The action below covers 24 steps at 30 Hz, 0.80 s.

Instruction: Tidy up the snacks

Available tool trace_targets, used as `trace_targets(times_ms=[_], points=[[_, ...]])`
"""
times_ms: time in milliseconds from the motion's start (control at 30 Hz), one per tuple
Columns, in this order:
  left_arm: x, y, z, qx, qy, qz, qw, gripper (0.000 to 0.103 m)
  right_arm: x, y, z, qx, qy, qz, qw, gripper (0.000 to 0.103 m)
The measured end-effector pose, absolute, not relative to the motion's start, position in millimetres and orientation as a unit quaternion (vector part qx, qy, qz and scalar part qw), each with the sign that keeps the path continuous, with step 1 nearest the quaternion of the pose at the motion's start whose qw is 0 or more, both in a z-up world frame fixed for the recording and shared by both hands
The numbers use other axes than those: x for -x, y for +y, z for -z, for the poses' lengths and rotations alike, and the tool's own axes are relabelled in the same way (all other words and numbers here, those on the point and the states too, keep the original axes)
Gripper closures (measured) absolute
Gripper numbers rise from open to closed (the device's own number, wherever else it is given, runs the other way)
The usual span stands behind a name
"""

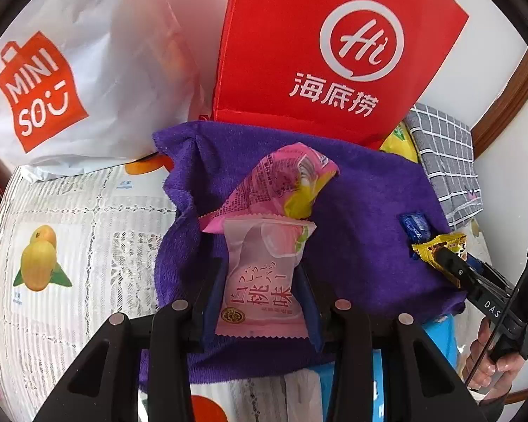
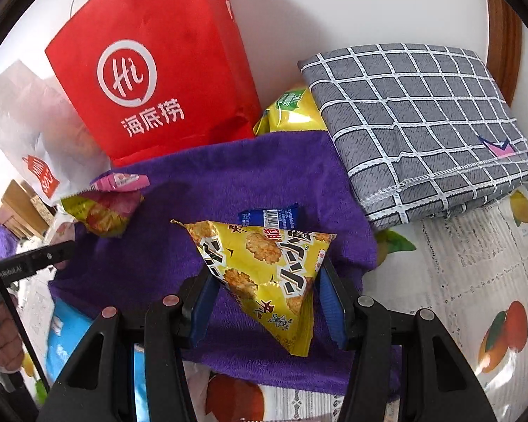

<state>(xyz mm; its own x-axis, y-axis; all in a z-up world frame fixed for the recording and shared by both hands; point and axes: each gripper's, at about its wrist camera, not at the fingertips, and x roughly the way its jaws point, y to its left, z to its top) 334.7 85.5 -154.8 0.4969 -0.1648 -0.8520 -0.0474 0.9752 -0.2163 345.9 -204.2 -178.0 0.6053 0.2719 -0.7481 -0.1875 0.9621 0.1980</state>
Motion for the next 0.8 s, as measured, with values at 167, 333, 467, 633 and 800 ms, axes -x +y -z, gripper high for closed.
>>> trace_targets(times_ms=[167, 333, 467, 633, 800], points=[[-338.6, 83.1, 159.8, 0.106, 0.503, 0.035, 0.857, 0.065, -348.8, -200.2, 186.4, -0.04, 0.433, -0.13, 0.891, 0.05], [-339.8, 80.2, 164.1, 0.096, 0.508, 0.033, 0.855, 0.065, -349.4, -198.7, 186.3, -0.036, 0.431, -0.131, 0.892, 0.05], [-338.0, 82.4, 169.6, 0.088, 0.513, 0.025, 0.853, 0.065, -351.1, -200.2, 188.3, -0.041, 0.437, -0.133, 0.889, 0.049], [-338.5, 87.0, 177.6, 0.097, 0.525, 0.02, 0.846, 0.065, -350.3, -197.3, 189.7, -0.035, 0.44, -0.135, 0.887, 0.049], [-336.0, 86.2, 175.9, 0.09, 0.525, 0.021, 0.846, 0.062, -351.1, -198.9, 187.8, -0.045, 0.443, -0.141, 0.884, 0.047]])
